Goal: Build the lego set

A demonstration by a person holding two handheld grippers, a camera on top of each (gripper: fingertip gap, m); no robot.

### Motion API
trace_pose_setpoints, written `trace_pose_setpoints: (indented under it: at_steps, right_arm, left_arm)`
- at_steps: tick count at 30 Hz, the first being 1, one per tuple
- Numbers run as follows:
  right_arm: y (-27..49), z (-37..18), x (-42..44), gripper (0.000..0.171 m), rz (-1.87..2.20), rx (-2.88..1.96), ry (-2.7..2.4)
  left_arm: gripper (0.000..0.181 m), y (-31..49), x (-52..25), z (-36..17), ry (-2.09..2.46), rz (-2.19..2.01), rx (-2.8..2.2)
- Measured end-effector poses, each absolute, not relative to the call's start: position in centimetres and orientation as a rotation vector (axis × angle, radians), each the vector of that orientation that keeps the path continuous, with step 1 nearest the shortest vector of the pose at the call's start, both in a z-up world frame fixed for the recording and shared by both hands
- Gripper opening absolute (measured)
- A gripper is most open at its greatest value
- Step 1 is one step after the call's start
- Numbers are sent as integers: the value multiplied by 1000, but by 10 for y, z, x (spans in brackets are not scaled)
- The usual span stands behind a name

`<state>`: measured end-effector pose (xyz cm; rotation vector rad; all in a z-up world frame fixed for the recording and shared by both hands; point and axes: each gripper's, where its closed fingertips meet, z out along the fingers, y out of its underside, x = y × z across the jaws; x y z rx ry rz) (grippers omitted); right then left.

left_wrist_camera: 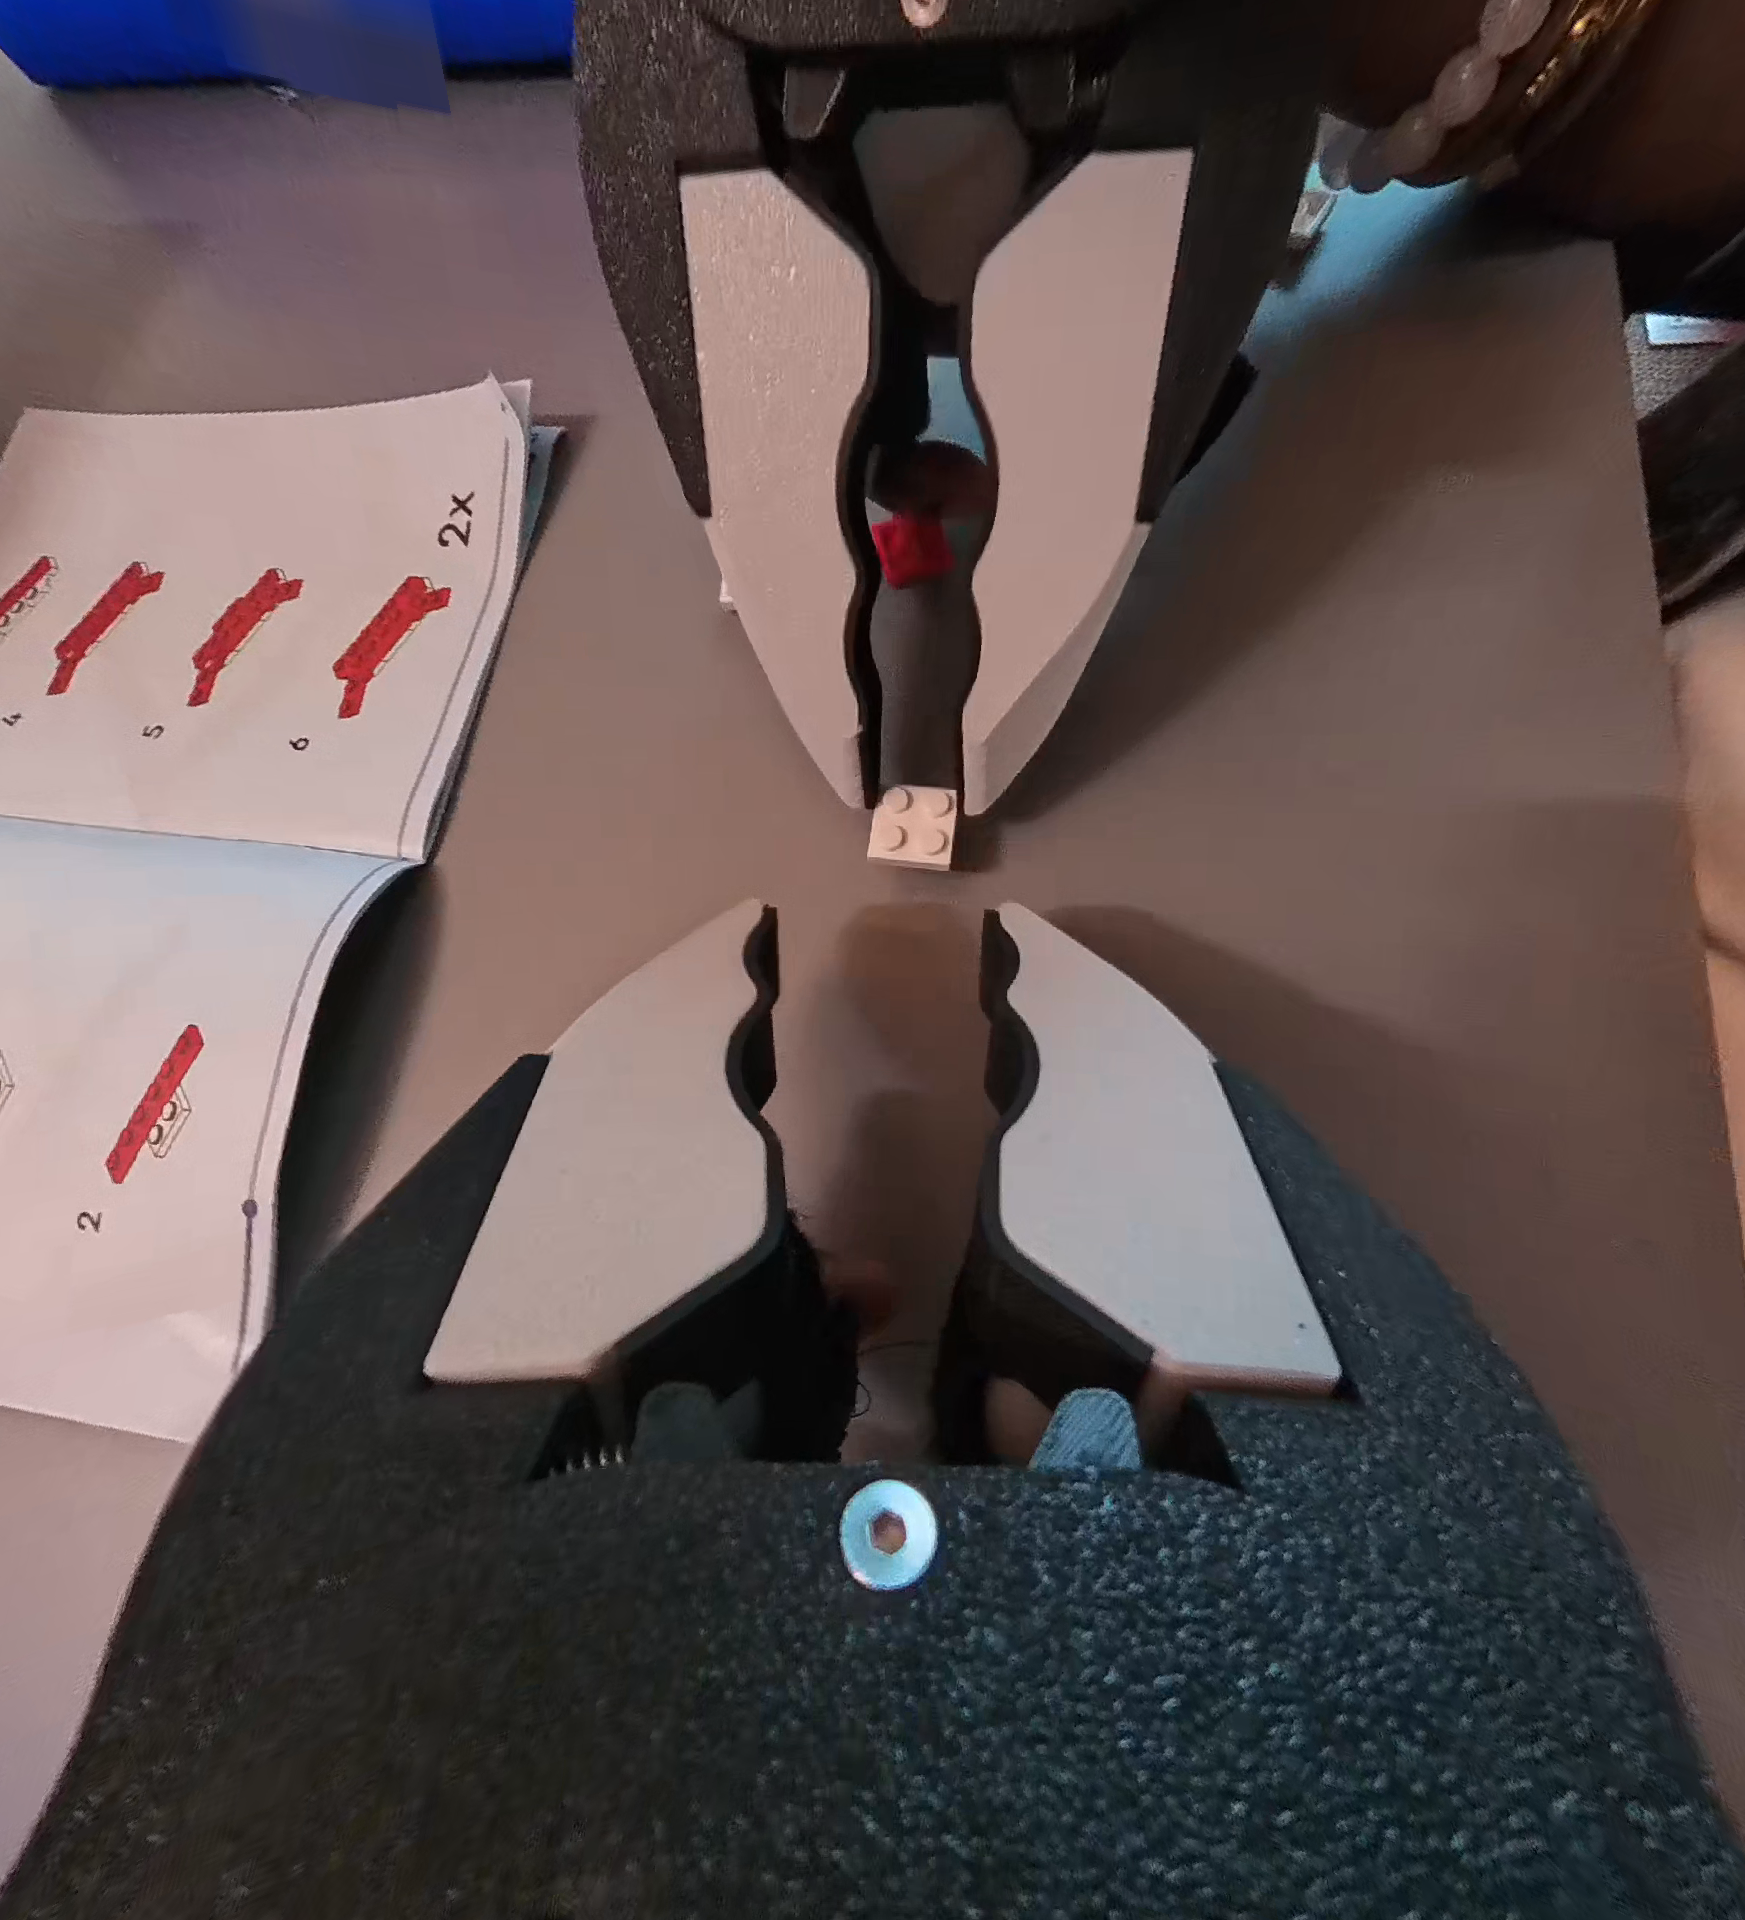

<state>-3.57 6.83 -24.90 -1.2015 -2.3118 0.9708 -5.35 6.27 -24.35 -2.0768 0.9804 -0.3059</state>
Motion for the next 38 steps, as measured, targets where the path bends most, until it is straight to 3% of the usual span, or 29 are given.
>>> trace_pose_setpoints:
  at_steps: [8, 16, 21, 28, 33, 38]
  right_arm:
    - [65, -206, -36, 16, 1210, -1077, -2138]
    - [62, -209, -36, 16, 1172, -1050, -2161]
    - [62, -208, -37, 16, 1175, -1043, -2155]
    - [60, -204, -38, 16, 1194, -1015, -2143]
    - [58, -204, -38, 16, 1205, -1013, -2146]
    - [65, -174, -43, 25, 1622, -1289, -1900]
  left_arm:
    - [37, 72, -50, -211, 939, -272, -1847]
    - [32, 69, -42, -209, 993, -268, -1795]
    - [17, 67, -36, -205, 987, -318, -1770]
    - [26, 68, -38, -210, 978, -333, -1807]
    - [16, 65, -34, -207, 983, -371, -1782]
    - [16, 67, -39, -187, 934, -357, -1677]
